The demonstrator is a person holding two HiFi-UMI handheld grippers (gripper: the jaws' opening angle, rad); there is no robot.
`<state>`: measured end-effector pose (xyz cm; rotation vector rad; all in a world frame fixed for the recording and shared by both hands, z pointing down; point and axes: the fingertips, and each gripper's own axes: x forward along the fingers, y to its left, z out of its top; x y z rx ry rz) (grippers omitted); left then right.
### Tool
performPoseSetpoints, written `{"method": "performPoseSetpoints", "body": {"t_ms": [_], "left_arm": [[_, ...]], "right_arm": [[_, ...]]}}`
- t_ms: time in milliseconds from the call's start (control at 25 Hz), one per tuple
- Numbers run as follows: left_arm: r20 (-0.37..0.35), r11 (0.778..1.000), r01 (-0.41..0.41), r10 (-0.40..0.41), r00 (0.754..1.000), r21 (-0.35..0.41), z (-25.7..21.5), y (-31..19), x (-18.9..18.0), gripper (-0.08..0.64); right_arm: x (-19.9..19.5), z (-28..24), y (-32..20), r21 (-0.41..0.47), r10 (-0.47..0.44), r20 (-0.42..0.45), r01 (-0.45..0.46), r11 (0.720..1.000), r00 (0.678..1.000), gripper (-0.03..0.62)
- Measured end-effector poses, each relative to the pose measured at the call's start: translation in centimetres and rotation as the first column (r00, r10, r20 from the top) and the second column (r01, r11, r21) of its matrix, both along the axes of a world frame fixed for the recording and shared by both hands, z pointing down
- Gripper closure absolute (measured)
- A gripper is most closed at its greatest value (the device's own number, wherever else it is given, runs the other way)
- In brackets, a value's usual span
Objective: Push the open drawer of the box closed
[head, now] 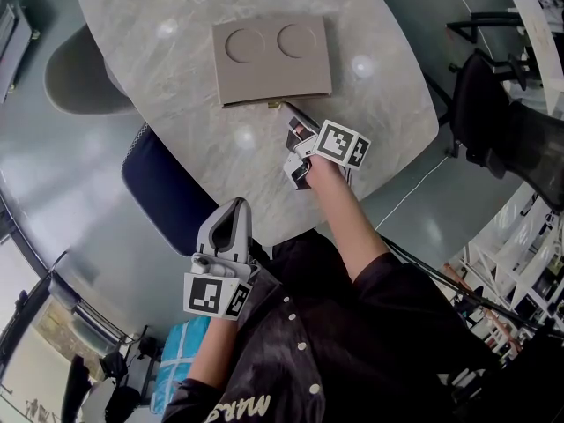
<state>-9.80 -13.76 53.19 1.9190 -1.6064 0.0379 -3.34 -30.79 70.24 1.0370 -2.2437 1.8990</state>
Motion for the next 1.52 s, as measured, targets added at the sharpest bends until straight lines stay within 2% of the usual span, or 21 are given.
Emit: {"method": "performPoseSetpoints", "body": {"t_ms": [360,560,920,960,1040,1160,1240,1280,1360,1520], "left_arm": [[0.001,1.0,0.007,-0.007,1.0,-0.002,0.1,0.1,-0.1,0.541],[0.0,1.0,0.008,-0.008,1.0,-0.001,0.0,0.1,0.0,0.541],[0.001,1.0,0.007,-0.007,1.0,-0.001,0.2,0.1,-0.2,0.541],[0.0,1.0,0.005,-0.005,1.0,0.001,0.1,0.1,-0.1,0.541],[-0.002,1.0,-0.001,0.001,1.0,0.008,-0.1,0.0,-0.1,0.541],[-0.002,1.0,-0.013,0.013,1.0,0.019,-0.6,0.0,0.1,0.541],[0.002,0.999,-0.023,0.023,1.0,0.031,-1.0,-0.2,0.3,0.541],[0.008,0.999,-0.028,0.027,1.0,0.037,-1.2,-0.3,0.3,0.541],[0.026,0.998,-0.037,0.035,0.999,0.048,-1.6,-0.5,0.2,0.541],[0.042,0.994,-0.062,0.058,0.997,0.094,-3.3,-0.5,0.1,0.541]], "right_arm": [[-0.1,0.1,-0.4,-0.014,0.002,-0.002,-0.002,1.0,1.0,0.554],[-0.2,0.3,-0.7,-0.016,-0.006,-0.042,0.005,1.0,0.999,0.552],[-0.4,0.3,-0.9,-0.015,-0.002,-0.023,0.002,1.0,1.0,0.549],[-0.4,0.2,-0.9,-0.012,-0.005,-0.019,0.005,1.0,1.0,0.546],[-0.3,0.1,-0.5,-0.009,-0.02,-0.029,0.02,1.0,0.999,0.493],[0.4,0.0,0.6,-0.014,-0.041,-0.064,0.04,0.999,0.997,0.488],[1.2,-0.8,1.0,0.007,-0.034,-0.069,0.034,0.999,0.997,0.494],[1.4,-1.4,1.1,0.029,-0.03,-0.067,0.032,0.999,0.997,0.524],[1.6,-3.0,1.4,0.087,-0.03,-0.059,0.035,0.996,0.998,0.545],[1.6,-7.1,2.9,0.201,-0.058,0.021,0.053,0.978,0.998,0.589]]}}
